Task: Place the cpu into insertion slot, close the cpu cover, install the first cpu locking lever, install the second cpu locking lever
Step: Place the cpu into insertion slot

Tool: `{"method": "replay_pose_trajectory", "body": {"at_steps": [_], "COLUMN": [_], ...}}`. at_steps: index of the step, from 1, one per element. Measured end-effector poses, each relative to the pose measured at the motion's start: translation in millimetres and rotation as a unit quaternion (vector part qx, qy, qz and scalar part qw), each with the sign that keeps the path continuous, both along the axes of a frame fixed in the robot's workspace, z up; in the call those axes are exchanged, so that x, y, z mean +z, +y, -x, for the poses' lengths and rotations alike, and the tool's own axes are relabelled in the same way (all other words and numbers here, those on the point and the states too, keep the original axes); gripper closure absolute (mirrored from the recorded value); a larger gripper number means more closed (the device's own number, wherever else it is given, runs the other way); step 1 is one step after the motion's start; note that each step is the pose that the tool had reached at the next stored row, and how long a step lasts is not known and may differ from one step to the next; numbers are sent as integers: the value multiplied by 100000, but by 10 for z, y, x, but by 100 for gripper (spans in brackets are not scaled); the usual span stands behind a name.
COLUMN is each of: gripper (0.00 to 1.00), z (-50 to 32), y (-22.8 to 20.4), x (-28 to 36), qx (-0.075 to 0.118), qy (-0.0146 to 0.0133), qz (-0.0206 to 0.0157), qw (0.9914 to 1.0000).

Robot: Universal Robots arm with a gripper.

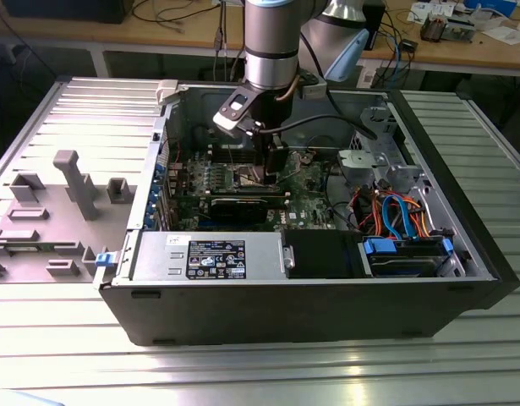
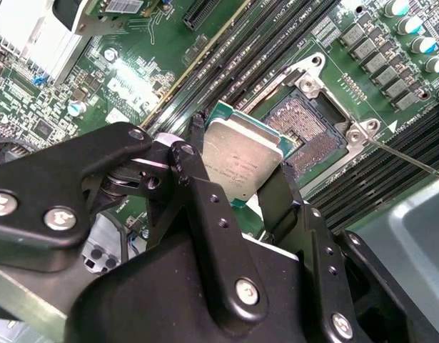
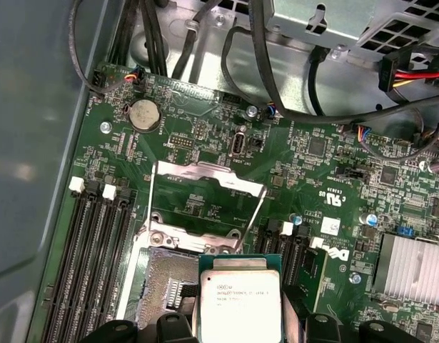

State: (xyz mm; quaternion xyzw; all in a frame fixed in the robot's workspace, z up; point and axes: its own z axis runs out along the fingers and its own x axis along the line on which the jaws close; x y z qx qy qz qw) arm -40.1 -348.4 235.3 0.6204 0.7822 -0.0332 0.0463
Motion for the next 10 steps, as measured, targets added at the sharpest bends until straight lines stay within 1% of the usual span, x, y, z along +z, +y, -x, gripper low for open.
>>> {"method": "replay_pose_trajectory", "body": {"at_steps": [10], "gripper": [45], "z": [0], "y": [0], "x": [-2], "qx": [-562], "qy": [1], "qz": [487], "qw": [99997]}}
